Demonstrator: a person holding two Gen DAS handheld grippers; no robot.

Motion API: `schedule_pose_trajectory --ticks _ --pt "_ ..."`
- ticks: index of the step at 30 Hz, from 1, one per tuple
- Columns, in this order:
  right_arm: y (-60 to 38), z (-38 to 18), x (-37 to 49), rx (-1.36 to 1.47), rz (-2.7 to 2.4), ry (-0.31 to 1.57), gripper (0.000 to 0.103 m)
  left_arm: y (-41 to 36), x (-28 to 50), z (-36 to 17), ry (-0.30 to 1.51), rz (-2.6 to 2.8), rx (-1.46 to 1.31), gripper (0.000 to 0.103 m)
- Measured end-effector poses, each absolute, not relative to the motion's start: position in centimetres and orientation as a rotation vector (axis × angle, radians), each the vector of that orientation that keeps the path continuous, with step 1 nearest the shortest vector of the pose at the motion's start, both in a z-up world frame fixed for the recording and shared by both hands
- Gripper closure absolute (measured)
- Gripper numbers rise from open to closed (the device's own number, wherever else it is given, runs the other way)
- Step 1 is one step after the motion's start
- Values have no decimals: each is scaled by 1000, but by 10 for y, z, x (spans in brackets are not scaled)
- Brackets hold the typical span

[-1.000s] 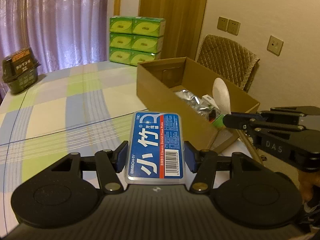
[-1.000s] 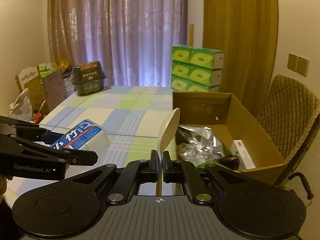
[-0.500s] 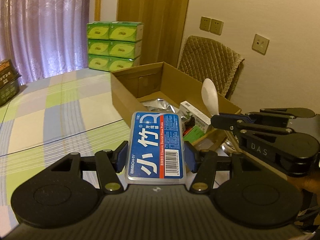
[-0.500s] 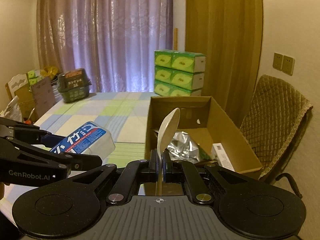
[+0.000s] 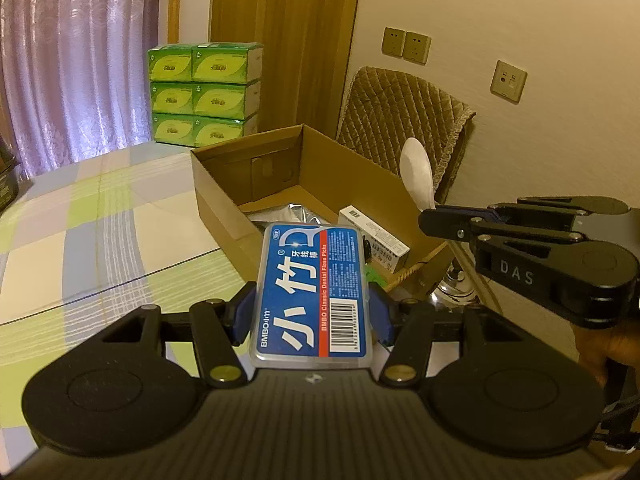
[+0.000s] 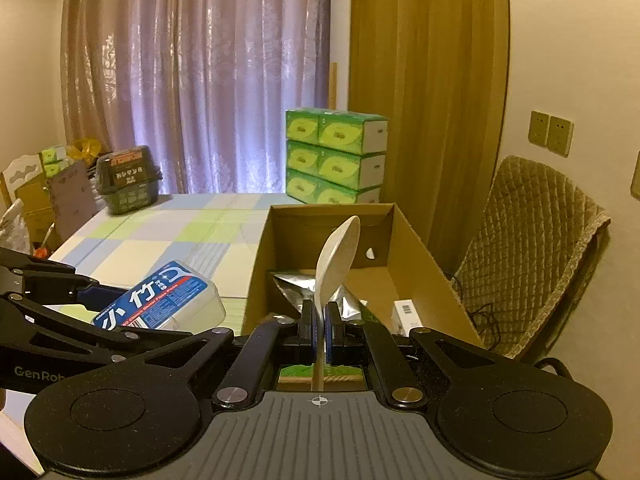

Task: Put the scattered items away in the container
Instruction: 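Carry the toothpick box and spoon over the cardboard box opening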

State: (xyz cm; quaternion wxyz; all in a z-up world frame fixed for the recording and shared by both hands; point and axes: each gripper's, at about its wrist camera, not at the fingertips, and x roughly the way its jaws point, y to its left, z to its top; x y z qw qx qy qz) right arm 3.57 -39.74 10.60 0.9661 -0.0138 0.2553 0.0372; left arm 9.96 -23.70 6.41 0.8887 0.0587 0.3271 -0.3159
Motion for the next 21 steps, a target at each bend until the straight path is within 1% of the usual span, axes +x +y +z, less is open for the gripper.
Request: schedule_pose_trajectory --ticks 21 --pt "-437 112 57 -24 62 523 97 -270 124 61 691 -667 110 51"
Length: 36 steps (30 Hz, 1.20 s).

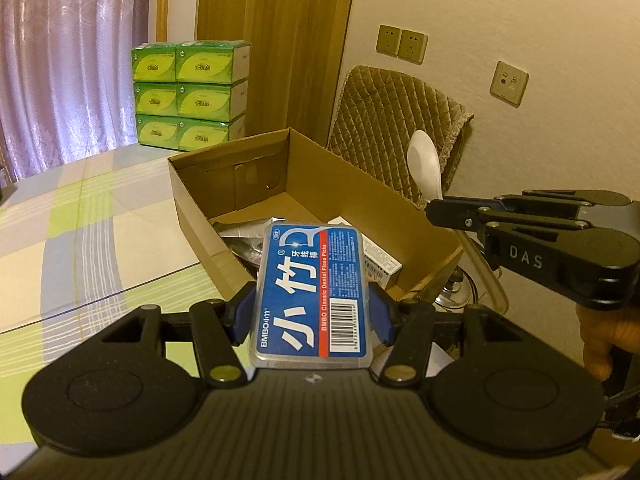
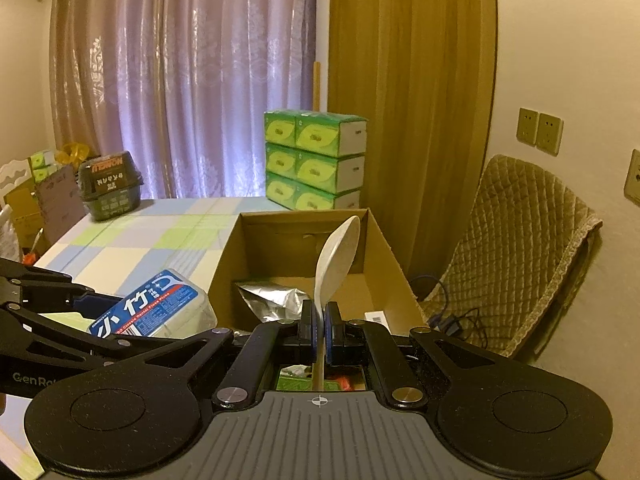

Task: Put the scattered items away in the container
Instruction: 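Carry the toothpick box and spoon over the cardboard box opening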

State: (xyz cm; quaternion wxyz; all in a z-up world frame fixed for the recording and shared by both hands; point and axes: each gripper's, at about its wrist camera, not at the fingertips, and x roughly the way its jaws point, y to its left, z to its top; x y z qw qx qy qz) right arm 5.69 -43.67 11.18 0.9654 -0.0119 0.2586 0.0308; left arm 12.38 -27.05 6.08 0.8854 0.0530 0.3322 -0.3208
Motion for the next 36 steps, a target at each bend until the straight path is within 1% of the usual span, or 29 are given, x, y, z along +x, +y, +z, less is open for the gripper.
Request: schedule_pose_trajectory --ticks 15,36 --pt "-453 114 79 -32 77 528 97 -283 152 61 698 -642 70 51" --pt "-463 113 132 -76 148 550 97 -305 189 54 720 -549 -28 51"
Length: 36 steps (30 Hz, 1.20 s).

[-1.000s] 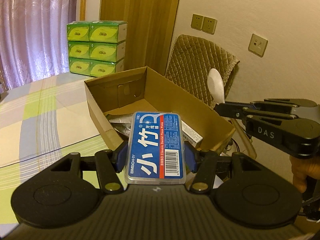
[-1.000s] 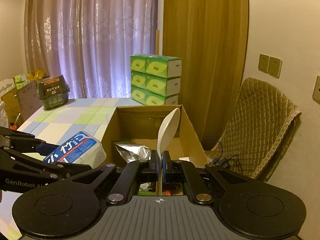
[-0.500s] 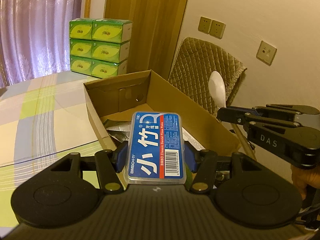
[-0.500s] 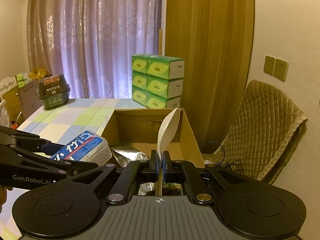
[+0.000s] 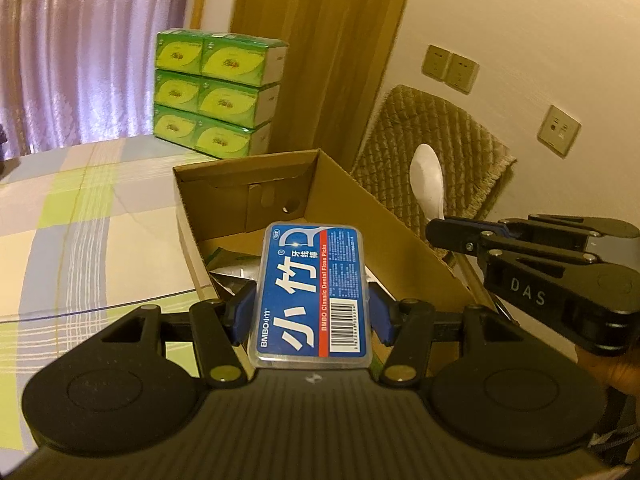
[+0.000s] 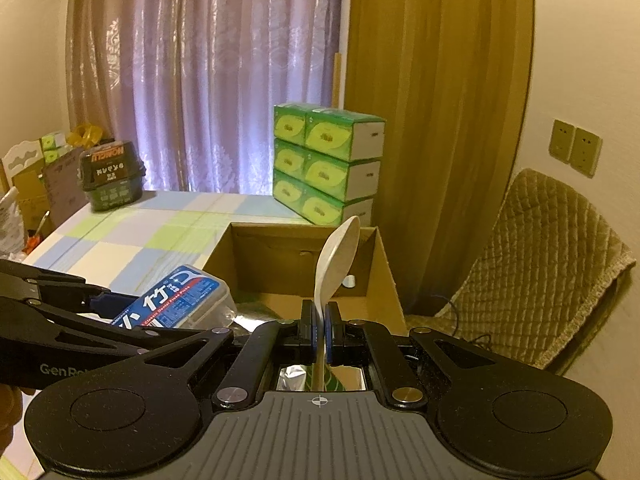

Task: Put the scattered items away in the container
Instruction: 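Carry the toothpick box and spoon over the cardboard box opening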

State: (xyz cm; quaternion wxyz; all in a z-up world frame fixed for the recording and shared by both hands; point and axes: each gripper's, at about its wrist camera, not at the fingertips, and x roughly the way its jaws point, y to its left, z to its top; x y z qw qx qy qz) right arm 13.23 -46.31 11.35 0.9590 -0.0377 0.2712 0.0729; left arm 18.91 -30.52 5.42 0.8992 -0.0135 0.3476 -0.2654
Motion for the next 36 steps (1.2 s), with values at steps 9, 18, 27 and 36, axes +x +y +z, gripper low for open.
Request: schedule_pose_trajectory --ticks 9,18,27,36 --pt "-469 113 148 -97 168 562 97 -312 199 52 737 -511 -71 51" --pt "-477 105 159 -94 200 606 97 -319 206 44 767 -460 -92 51" --pt "-481 101 170 -81 227 645 97 -327 210 40 781 -444 -86 51" --pt "-481 99 183 -91 241 666 97 -330 216 32 804 -422 -98 51"
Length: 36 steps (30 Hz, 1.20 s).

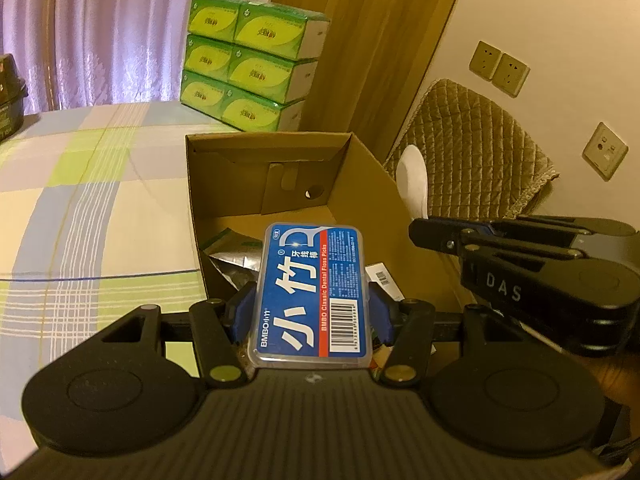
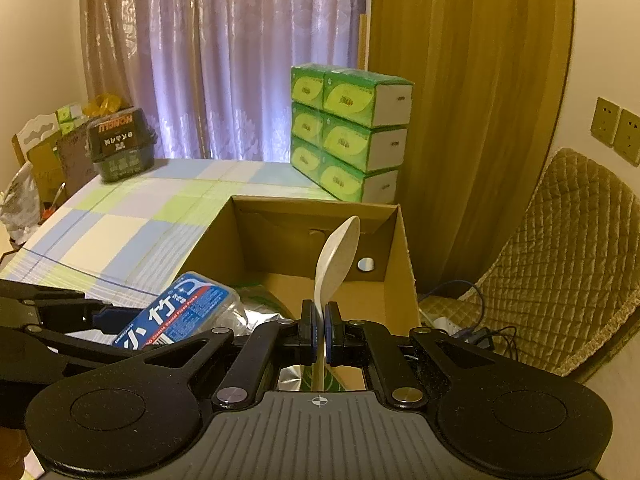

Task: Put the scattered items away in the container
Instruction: 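Carry the toothpick box and spoon over the cardboard box opening, then open both grippers to drop the toothpick box and spoon into the box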

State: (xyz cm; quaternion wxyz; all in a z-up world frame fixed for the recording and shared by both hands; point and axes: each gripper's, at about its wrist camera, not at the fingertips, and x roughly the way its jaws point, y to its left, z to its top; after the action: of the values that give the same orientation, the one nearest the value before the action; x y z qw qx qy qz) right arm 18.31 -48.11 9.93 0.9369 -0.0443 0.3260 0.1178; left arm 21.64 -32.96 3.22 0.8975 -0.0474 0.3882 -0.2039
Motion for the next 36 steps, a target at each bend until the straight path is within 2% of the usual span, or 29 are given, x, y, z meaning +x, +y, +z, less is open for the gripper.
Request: schedule_pose_trajectory --ticks 18,26,36 --pt "-478 97 188 -98 247 674 97 -326 225 28 809 -417 -121 51" --pt "-478 97 189 -104 246 673 97 -328 224 30 802 -412 -107 45" --pt "-477 99 189 -108 249 672 97 -322 223 32 796 -409 -114 45"
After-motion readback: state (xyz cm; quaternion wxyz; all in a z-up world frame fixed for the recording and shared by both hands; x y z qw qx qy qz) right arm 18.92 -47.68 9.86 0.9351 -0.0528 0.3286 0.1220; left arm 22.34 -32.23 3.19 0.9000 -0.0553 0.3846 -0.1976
